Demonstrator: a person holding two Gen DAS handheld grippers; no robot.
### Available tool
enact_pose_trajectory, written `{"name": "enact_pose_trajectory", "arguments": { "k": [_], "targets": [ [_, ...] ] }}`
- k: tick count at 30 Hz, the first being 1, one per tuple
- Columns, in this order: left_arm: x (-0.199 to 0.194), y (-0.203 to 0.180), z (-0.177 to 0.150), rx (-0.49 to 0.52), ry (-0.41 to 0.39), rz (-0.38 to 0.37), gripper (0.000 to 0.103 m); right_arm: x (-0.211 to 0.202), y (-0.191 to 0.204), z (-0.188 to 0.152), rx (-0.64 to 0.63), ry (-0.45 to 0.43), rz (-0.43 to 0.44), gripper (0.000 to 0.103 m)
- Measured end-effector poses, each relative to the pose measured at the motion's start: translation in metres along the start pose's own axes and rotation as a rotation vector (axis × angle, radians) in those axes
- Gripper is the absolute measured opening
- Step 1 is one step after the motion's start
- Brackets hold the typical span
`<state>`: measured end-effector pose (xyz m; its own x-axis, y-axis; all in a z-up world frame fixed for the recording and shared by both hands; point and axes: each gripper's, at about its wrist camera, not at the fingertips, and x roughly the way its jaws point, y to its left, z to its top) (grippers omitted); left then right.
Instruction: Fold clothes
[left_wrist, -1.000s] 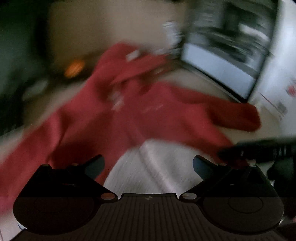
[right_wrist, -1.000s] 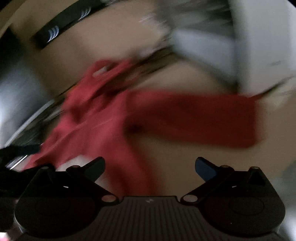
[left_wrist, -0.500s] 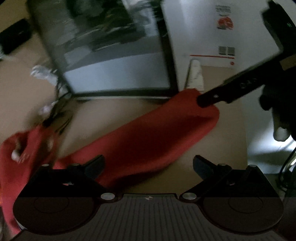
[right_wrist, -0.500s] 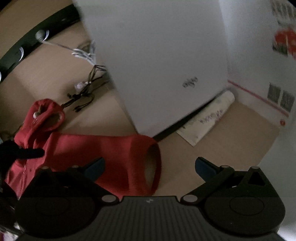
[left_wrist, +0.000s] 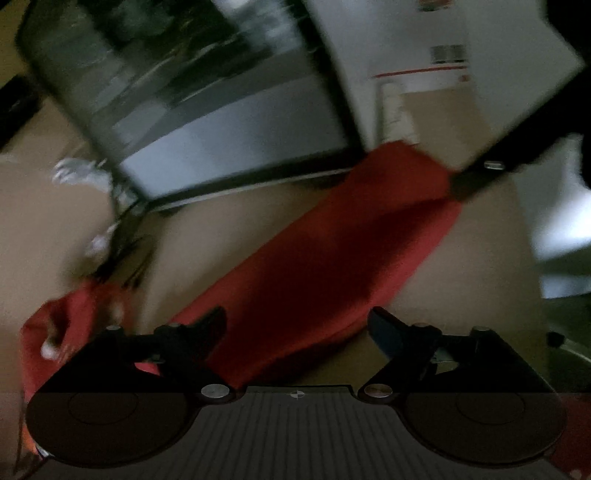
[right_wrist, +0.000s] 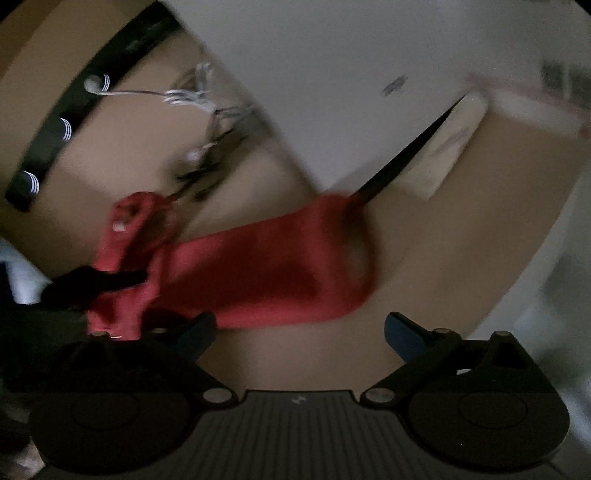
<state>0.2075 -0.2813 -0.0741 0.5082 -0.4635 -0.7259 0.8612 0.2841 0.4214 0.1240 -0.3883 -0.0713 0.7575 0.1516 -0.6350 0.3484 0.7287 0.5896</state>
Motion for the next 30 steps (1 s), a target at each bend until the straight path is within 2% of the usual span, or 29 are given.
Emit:
{"name": "enact_pose_trajectory", "arguments": {
  "k": [2, 4, 6, 11, 12, 18, 23, 25, 30],
  "targets": [
    [0.004, 0.004, -0.004, -0.012, 0.022, 0.024, 0.089, 0.012, 0.009, -0.001, 0.017, 0.033, 0.019, 0.096],
    [0.005, 0.005, -0.006, -0.005, 0.029, 0.034, 0.089, 0.023, 0.012, 0.002, 0.045, 0.054, -0.032, 0.094],
    [0.007, 0.007, -0.007, -0.003, 0.036, 0.044, 0.089, 0.029, 0.015, 0.006, 0.073, 0.039, -0.07, 0.094],
    [0.005, 0.021, -0.016, -0.093, 0.061, 0.015, 0.091, 0.053, 0.024, 0.017, 0.077, -0.028, -0.053, 0.094],
    [0.005, 0.022, -0.019, -0.11, 0.066, 0.006, 0.091, 0.059, 0.025, 0.02, 0.068, -0.039, -0.036, 0.093],
    [0.015, 0.024, -0.027, -0.205, 0.077, -0.033, 0.091, 0.097, 0.034, 0.039, 0.018, -0.061, 0.047, 0.069],
    [0.015, 0.022, -0.032, -0.262, 0.059, -0.062, 0.091, 0.113, 0.043, 0.051, -0.06, -0.037, 0.086, 0.062],
    [0.013, 0.023, -0.035, -0.293, 0.044, -0.078, 0.091, 0.118, 0.056, 0.058, -0.104, -0.017, 0.121, 0.054],
    [0.0, 0.029, -0.045, -0.386, 0.006, -0.069, 0.091, 0.118, 0.123, 0.065, -0.303, -0.006, 0.279, 0.052]
  ]
}}
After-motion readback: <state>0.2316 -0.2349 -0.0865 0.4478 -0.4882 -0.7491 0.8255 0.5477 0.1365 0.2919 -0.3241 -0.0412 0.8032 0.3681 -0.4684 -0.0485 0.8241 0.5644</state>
